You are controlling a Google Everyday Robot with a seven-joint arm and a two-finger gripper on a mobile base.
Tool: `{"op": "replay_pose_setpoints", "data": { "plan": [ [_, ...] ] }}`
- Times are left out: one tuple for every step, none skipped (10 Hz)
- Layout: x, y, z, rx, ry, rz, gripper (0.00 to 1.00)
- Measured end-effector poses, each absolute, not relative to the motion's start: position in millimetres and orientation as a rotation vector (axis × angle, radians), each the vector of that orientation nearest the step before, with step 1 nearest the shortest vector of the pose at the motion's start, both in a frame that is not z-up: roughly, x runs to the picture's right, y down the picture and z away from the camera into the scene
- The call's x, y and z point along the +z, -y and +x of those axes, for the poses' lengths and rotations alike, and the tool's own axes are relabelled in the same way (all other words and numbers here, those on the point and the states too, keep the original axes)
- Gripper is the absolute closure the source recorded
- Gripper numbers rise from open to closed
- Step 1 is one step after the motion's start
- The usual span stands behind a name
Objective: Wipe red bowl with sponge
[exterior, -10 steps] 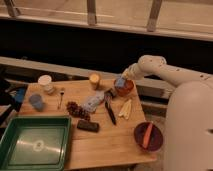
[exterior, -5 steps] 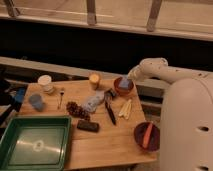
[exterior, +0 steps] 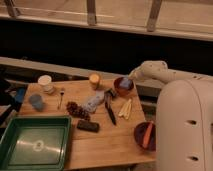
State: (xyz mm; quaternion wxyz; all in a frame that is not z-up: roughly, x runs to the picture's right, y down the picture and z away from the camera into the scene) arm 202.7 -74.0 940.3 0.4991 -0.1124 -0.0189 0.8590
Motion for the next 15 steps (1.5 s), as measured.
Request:
{"op": "replay_pose_setpoints", "data": {
  "plan": [
    [943.4, 75.0, 200.3, 2.078, 0.058, -0.280, 0.82],
    [945.9, 73.9, 197.3, 2.079, 0.069, -0.296, 0.82],
    [946.1, 70.9, 193.1, 2.081, 0.077, -0.316, 0.82],
    [943.8, 65.7, 191.0, 2.085, 0.081, -0.333, 0.82],
    [936.7, 58.0, 188.1, 2.080, 0.077, -0.345, 0.82],
    [930.6, 51.8, 182.6, 2.070, 0.062, -0.347, 0.82],
    [924.7, 51.6, 180.8, 2.064, 0.047, -0.335, 0.82],
    [917.0, 51.9, 188.1, 2.067, 0.027, -0.309, 0.82],
    [910.0, 55.3, 199.1, 2.072, 0.015, -0.281, 0.82],
    [908.6, 60.0, 210.1, 2.073, 0.011, -0.256, 0.82],
    [913.1, 68.2, 215.4, 2.076, 0.018, -0.241, 0.82],
    [919.7, 76.7, 216.3, 2.078, 0.031, -0.237, 0.82],
    [928.2, 79.6, 214.8, 2.081, 0.044, -0.245, 0.82],
    [933.5, 82.1, 212.7, 2.084, 0.061, -0.252, 0.82],
    [940.4, 84.9, 207.5, 2.091, 0.098, -0.267, 0.82]
  ]
}}
